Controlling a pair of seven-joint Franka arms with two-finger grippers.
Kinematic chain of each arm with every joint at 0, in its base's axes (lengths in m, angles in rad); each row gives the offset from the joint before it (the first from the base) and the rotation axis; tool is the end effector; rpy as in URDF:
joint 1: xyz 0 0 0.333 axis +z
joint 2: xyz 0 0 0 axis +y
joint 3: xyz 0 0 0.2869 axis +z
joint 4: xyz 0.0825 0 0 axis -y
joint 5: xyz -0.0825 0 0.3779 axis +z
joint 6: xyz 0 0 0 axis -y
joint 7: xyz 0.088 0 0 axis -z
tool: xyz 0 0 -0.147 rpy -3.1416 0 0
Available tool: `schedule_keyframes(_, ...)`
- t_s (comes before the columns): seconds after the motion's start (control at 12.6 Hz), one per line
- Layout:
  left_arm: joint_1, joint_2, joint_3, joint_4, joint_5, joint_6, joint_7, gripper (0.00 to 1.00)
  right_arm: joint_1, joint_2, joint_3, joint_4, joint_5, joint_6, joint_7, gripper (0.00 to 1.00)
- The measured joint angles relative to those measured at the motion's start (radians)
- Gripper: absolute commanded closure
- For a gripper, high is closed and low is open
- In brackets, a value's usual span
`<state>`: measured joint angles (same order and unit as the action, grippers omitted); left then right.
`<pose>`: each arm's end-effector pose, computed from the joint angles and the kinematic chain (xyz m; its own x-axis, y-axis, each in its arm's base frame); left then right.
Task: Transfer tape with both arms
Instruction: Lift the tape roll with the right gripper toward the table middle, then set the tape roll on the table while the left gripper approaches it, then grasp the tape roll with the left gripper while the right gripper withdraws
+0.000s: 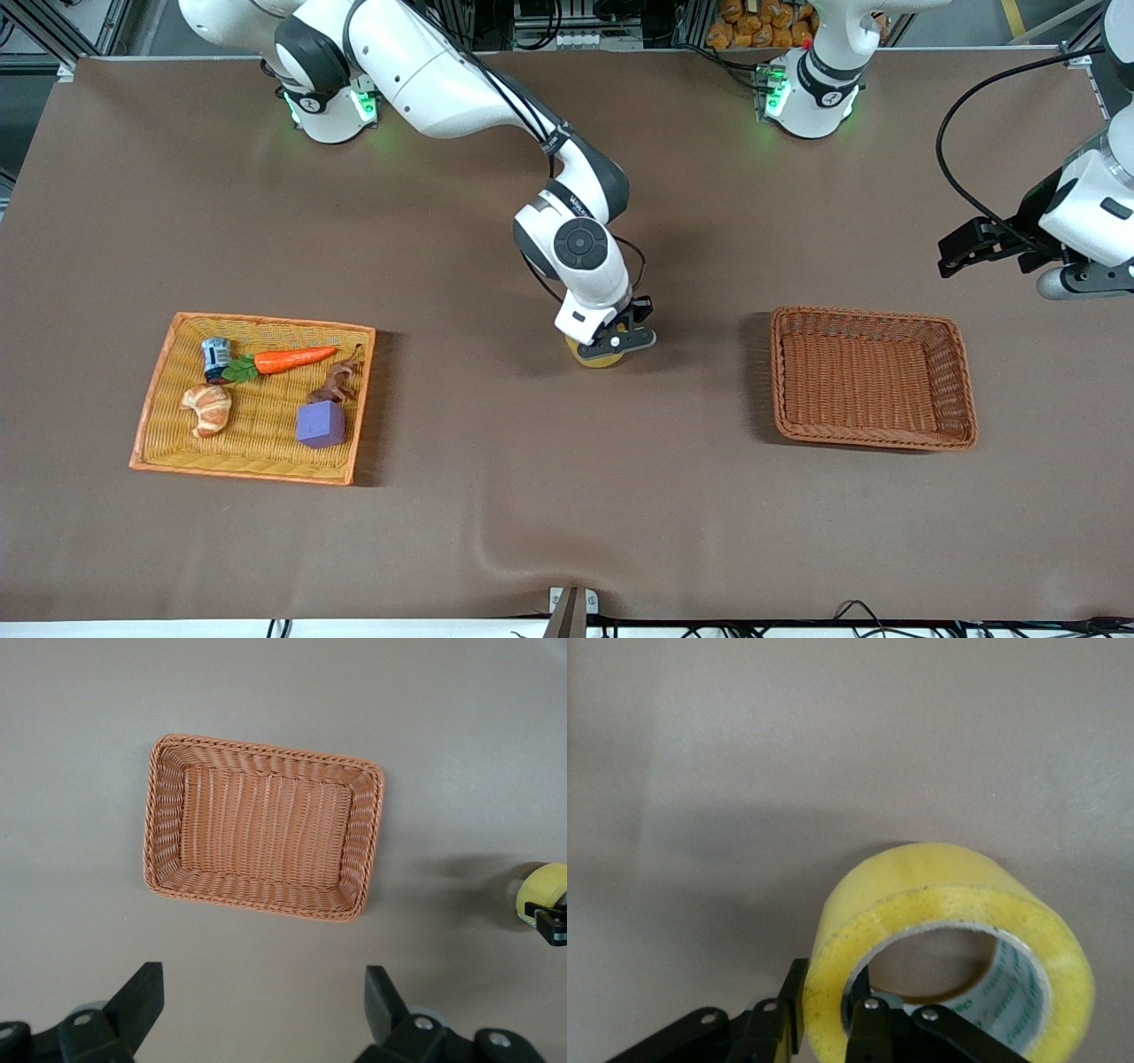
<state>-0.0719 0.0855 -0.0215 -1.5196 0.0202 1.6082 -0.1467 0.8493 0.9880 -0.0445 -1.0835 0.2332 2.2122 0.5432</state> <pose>0.5735 -0.0504 0.5346 0.9986 0.0526 0.0058 0.0527 -0.9985 -0.0177 0.5121 0.5680 0.1812 0.9877 0.1542 0.0265 0.1563 -0.9650 -0.2105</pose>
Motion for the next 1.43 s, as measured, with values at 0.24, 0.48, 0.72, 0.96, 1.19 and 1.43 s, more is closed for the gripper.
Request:
schedule_keyframes(0.24,-0.007,0.018,-0.003,-0.004,0.000,-0.001,0.000,0.00,-0.024,-0.069,-0.019,0.017,0.000,-0.097,0.019,0.00)
schedule_keyframes(0.48,-0.011,0.025,-0.006,-0.005,0.000,-0.001,-0.001,0.00,-0.131,-0.302,-0.045,-0.151,0.000,-0.143,-0.076,0.00)
schedule_keyframes(0.72,-0.041,0.050,-0.021,-0.010,0.000,0.001,-0.081,0.00,-0.306,-0.572,-0.057,-0.371,-0.009,-0.236,-0.271,0.00)
schedule_keyframes(0.96,-0.133,0.117,-0.032,-0.026,0.000,0.081,-0.244,0.00,-0.431,-0.738,-0.060,-0.425,-0.149,-0.426,-0.373,0.00)
schedule_keyframes(1.19,-0.210,0.211,-0.045,-0.071,-0.004,0.200,-0.417,0.00,-0.527,-0.838,-0.060,-0.423,-0.189,-0.553,-0.465,0.00)
schedule_keyframes(1.43,-0.314,0.326,-0.053,-0.082,-0.005,0.296,-0.550,0.00,-0.653,-0.915,-0.058,-0.425,-0.193,-0.635,-0.536,0.00)
